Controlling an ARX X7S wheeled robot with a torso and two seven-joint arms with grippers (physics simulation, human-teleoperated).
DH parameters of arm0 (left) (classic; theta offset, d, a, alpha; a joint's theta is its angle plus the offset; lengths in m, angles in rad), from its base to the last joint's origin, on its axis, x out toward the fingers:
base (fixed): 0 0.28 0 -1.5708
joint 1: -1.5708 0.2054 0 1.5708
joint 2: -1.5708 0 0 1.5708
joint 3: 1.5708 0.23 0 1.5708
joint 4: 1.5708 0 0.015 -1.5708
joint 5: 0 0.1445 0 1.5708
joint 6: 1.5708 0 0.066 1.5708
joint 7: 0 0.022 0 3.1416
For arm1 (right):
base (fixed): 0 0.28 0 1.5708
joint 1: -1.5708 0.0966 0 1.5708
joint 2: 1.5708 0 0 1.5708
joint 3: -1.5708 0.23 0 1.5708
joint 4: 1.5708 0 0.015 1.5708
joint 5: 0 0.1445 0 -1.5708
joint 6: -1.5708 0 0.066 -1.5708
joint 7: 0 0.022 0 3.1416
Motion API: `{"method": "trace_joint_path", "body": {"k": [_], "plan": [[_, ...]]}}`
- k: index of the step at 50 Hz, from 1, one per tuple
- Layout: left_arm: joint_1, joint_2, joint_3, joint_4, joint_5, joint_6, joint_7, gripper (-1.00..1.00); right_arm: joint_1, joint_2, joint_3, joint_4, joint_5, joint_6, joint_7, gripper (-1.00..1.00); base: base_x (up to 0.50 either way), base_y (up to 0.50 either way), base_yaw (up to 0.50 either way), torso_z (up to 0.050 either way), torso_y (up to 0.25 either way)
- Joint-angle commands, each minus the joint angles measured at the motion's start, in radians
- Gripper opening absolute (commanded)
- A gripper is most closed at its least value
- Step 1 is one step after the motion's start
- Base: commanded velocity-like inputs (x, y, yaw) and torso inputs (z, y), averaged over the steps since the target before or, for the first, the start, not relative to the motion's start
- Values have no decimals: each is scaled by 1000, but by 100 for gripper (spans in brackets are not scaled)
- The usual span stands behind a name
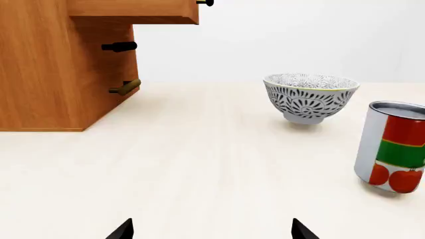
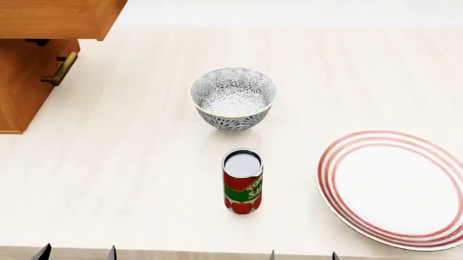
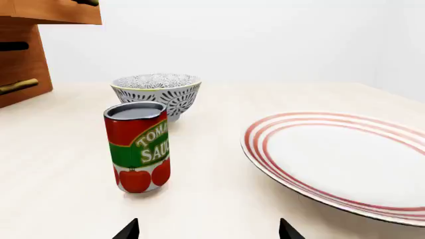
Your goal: Put the bowl on the plate.
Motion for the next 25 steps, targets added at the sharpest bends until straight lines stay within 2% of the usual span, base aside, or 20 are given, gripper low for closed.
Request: {"method": "trace_joint_path", "body": {"k": [1,25], "plan": [[-1,-16,16,5,-17,-6,-19,100,1,15,-25,-1,9,5,22,100,0,0,0,0,0],[9,-70,78,31,-52,7,-87,100,1,68,-75,17,52,-4,110,100,0,0,0,0,0]]}}
